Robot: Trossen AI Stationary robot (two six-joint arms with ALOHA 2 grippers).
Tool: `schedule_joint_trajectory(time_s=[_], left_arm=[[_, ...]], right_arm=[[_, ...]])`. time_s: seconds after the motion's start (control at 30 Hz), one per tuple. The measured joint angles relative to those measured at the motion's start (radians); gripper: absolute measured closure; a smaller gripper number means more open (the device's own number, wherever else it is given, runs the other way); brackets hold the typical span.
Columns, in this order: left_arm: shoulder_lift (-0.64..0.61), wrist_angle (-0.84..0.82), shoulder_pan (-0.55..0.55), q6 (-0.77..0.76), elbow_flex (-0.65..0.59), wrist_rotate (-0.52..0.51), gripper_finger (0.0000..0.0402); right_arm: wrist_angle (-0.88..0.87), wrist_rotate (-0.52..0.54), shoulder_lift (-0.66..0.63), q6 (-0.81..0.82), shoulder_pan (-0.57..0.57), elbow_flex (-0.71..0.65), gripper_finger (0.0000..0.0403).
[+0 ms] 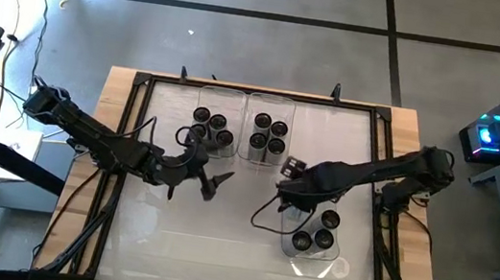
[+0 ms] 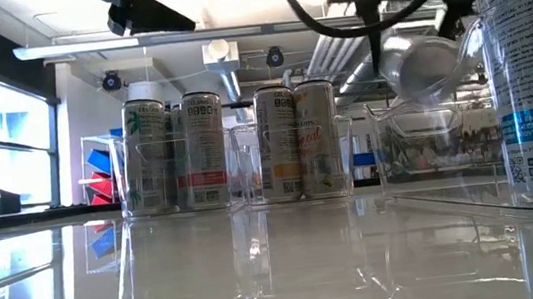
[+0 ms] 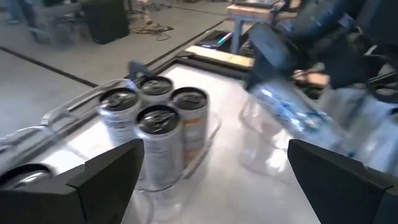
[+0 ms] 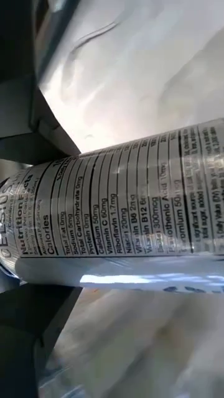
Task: Sort soda cans
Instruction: Adjust the blue soda cans in the bottom right transparent bin
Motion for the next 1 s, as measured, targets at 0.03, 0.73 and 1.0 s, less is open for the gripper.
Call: schedule_joint_trajectory(time_s=[0.03,0.73,1.0], left_arm=[[0.0,0.013,0.001,0.0,0.0,0.015,0.0009],[0.367,0.885,0.239,-0.098,-0.036,0.735,0.0009],[0.469,0.878,0.298,-0.201,0.07,0.911,0.0009]], right_arm=[[-0.024,0.04,0.0,0.019,0.008,0.022,0.0165],[0.139,0.786,-0.086,0.014,0.228,0.048,0.0165],[0.284,0.79,-0.086,-0.15,0.233,0.0,0.0165]])
